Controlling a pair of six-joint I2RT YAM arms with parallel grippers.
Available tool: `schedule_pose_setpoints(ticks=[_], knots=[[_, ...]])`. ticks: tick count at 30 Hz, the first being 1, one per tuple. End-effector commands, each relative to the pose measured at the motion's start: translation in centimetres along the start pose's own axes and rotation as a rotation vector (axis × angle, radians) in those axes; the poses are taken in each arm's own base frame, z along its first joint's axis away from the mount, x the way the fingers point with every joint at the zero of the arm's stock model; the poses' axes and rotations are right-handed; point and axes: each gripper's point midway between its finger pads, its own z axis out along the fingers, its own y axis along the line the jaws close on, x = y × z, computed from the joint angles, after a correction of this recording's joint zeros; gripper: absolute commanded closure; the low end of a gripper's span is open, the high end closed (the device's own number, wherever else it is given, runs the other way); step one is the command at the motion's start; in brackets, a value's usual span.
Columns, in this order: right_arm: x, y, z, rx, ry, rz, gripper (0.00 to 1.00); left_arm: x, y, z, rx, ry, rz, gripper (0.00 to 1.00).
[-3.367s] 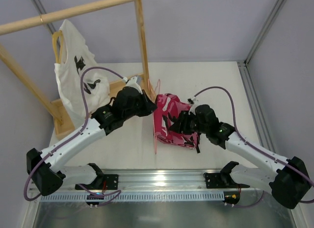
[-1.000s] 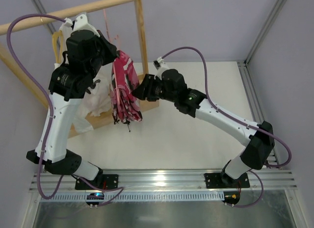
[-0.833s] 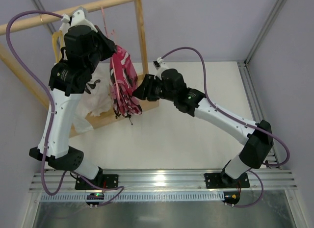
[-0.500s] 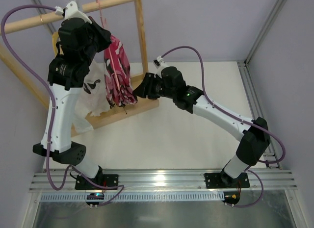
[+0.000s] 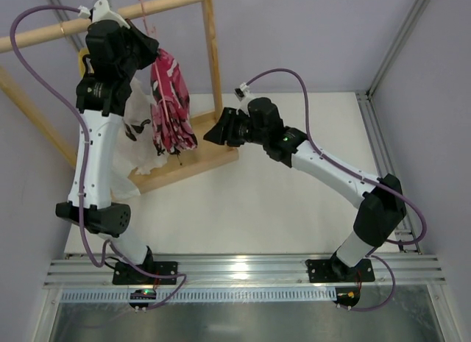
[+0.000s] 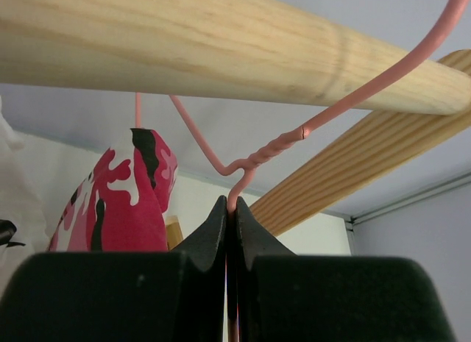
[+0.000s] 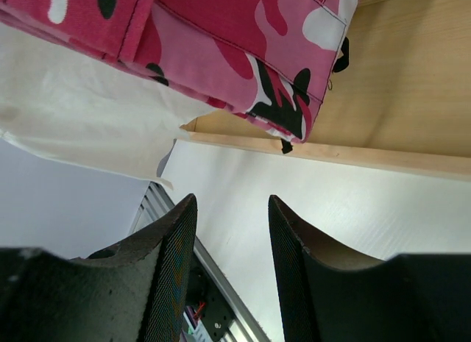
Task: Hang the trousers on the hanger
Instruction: Hang the hanger with trousers onto the clothesline
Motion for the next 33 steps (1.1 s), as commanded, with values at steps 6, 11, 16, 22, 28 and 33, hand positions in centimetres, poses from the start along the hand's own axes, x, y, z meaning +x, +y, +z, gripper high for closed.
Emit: schedule_pose_setpoints(ticks=[6, 11, 16, 22, 28, 33], knots=[[-0.8, -0.2, -1.0, -0.024, -0.021, -0.037, 0.52, -3.6, -2.6, -1.3, 0.155, -0.138, -0.023, 1.0], [-0.7, -0.5, -2.9, 0.011, -0.02, -0.059, 0.35, -1.8, -2.2, -3.5, 0.17, -0.079, -0.013, 0.36], [-1.0, -0.2, -6.2, 0.061, -0.039, -0.09, 0.12, -2.0, -0.1, -5.9, 0.067, -0.086, 0.028, 0.0], [-2.3, -0.8, -12.6, 0.212, -0.127, -0.141, 0.0, -0.4, -1.8, -8.8, 0.156, 0.04, 0.037, 0.0], [-4.8, -1.6, -20.7, 0.422, -0.266, -0.165, 0.0, 5.3, -4.9, -11.6, 0.325, 0.24, 0.055, 0.0], [-6.1, -1.6, -27.1, 0.523, -0.388, -0.151, 0.0, 10.2, -8.2, -15.3, 0.433, 0.348, 0.105, 0.0]])
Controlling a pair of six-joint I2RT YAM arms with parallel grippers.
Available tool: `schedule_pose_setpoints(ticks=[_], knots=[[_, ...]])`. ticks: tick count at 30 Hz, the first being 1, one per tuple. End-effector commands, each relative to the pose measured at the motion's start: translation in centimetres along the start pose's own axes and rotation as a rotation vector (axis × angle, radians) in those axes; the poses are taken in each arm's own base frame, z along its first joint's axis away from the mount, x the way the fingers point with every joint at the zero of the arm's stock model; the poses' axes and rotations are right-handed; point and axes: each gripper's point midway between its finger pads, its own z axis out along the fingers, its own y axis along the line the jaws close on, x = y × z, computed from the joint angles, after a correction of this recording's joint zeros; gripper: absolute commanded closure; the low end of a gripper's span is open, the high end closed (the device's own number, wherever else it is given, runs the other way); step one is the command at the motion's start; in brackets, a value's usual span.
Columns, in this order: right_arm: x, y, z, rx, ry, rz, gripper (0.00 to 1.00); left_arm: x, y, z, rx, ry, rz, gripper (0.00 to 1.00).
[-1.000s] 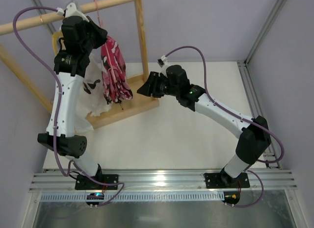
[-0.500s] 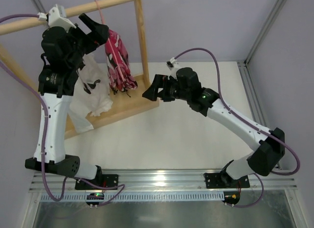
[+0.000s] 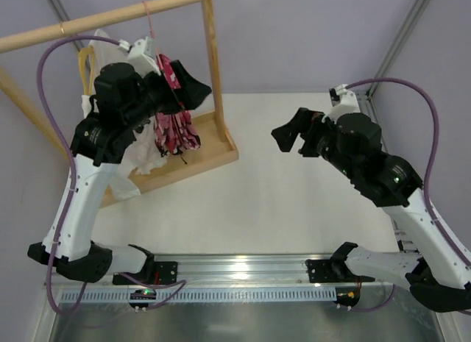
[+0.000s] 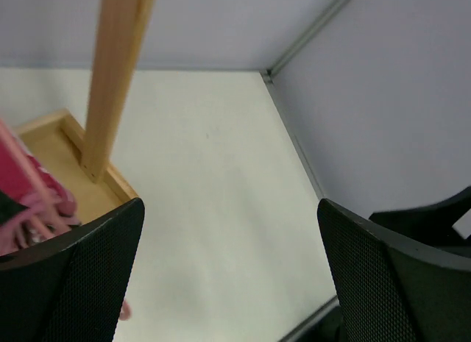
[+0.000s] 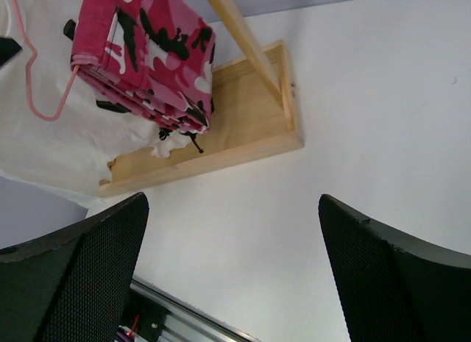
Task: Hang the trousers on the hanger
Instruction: Hang the hanger with trousers onto the clothesline
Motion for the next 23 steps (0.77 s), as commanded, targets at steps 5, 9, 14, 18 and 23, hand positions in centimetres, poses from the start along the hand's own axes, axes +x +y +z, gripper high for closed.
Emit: schedule_pose_setpoints(ticks=[5, 9, 14, 18, 23], knots=[[-1.3, -4.3, -8.1, 0.101, -0.127, 0.023, 0.0, 8.2, -4.1, -5.4, 0.213, 0.128, 0.018, 0.0], [0.0, -4.9, -9.6, 0.064, -0.131, 0.048, 0.0, 11.1, -2.9, -8.5, 0.23, 0.14, -0.018, 0.0], [1.0, -4.9, -9.9, 0.012, -0.151, 0.072, 0.0, 13.2, -1.4, -10.8, 0.225, 0.123, -0.042, 0.0], [1.1, -4.9, -10.0, 0.005, -0.153, 0.073, 0.0, 13.9, -0.6, -11.5, 0.205, 0.127, -0.024, 0.0], [2.2, -5.0, -9.4, 0.004, -0.117, 0.06, 0.0, 13.8, -1.2, -12.3, 0.238, 0.128, -0.028, 0.0]])
